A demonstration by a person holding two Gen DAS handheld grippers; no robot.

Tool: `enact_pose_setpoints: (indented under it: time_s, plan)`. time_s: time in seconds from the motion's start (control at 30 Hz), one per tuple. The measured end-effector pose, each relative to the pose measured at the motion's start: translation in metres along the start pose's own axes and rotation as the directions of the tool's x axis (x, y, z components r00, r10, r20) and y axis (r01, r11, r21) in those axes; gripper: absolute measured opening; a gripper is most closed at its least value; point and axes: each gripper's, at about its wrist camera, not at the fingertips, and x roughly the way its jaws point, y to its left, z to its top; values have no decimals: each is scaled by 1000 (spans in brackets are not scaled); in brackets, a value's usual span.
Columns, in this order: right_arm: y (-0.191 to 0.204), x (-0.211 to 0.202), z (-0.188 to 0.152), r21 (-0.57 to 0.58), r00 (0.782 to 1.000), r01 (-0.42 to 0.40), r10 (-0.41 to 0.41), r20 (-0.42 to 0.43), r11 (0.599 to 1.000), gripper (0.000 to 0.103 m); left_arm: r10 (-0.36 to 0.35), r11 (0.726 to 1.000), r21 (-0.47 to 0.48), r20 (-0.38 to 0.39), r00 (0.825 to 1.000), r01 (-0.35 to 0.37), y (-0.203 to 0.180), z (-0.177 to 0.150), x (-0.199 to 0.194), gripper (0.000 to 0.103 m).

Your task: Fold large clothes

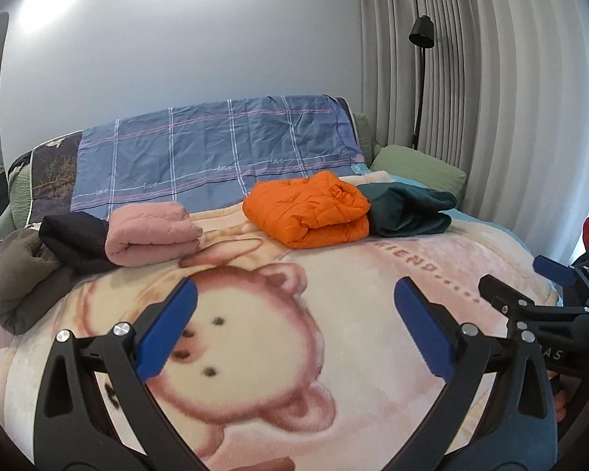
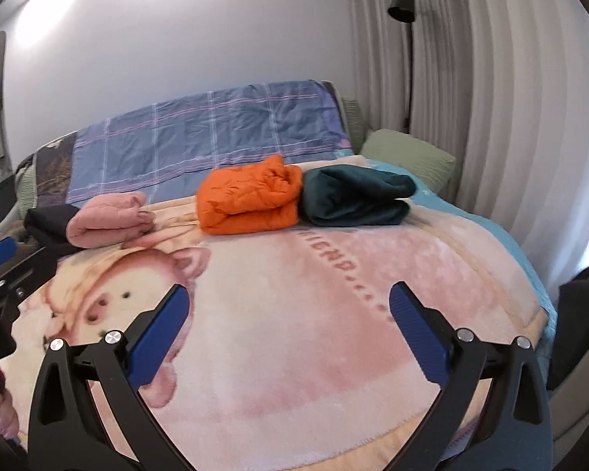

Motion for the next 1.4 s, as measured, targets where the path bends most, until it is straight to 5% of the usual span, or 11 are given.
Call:
enact_pose_setpoints:
  time_s: [0.2, 0.7, 1.4]
  plan:
    - [-1, -12, 1, 33, 998, -64, 63, 26, 997, 102, 5, 1000, 20, 0, 1000, -5, -6, -6, -5, 101]
    - [-3, -1, -5, 64, 1000, 27, -27, -9, 998, 102, -5, 999, 37, -42, 999, 7, -7, -22, 5, 101]
    - [-4, 10, -11, 44, 999, 31, -30, -39, 999, 102, -23, 997, 74, -72, 997, 29, -19, -28, 13, 101]
